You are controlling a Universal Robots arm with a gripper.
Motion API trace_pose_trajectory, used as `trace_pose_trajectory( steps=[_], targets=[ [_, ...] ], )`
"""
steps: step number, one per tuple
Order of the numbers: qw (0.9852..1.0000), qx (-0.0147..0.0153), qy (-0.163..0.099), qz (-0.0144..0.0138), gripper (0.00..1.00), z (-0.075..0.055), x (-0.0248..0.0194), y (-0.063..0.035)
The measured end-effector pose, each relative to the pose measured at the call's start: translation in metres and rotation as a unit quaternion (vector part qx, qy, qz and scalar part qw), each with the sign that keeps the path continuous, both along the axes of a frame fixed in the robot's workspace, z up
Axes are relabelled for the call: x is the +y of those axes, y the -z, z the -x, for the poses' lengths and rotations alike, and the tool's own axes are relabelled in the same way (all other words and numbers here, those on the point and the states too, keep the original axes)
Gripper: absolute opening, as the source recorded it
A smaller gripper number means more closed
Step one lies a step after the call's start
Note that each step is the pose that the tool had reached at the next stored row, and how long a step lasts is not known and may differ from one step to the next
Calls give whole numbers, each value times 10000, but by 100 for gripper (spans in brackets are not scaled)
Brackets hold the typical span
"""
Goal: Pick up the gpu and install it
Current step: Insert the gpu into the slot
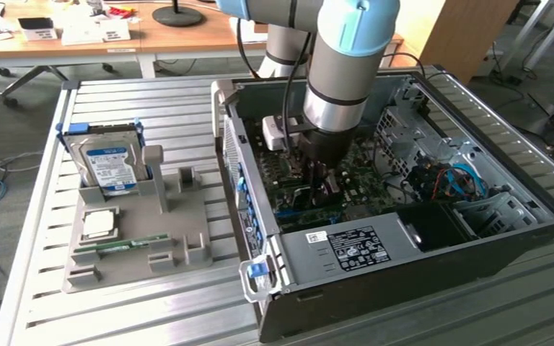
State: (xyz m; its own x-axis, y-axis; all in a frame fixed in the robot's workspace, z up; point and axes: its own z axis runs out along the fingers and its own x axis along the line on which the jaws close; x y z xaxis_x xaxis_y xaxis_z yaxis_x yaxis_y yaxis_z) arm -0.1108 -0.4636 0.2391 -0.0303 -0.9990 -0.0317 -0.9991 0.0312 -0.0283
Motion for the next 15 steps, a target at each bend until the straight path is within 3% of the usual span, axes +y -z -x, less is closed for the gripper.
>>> trace_pose_trajectory(
  steps=[1, 7, 15],
  targets=[
    [10000, 0, 0, 0, 52, 0, 0, 0],
    [10000, 1, 0, 1, 52, 0, 0, -24],
    [10000, 0, 0, 0, 52, 0, 0, -227]
  ],
)
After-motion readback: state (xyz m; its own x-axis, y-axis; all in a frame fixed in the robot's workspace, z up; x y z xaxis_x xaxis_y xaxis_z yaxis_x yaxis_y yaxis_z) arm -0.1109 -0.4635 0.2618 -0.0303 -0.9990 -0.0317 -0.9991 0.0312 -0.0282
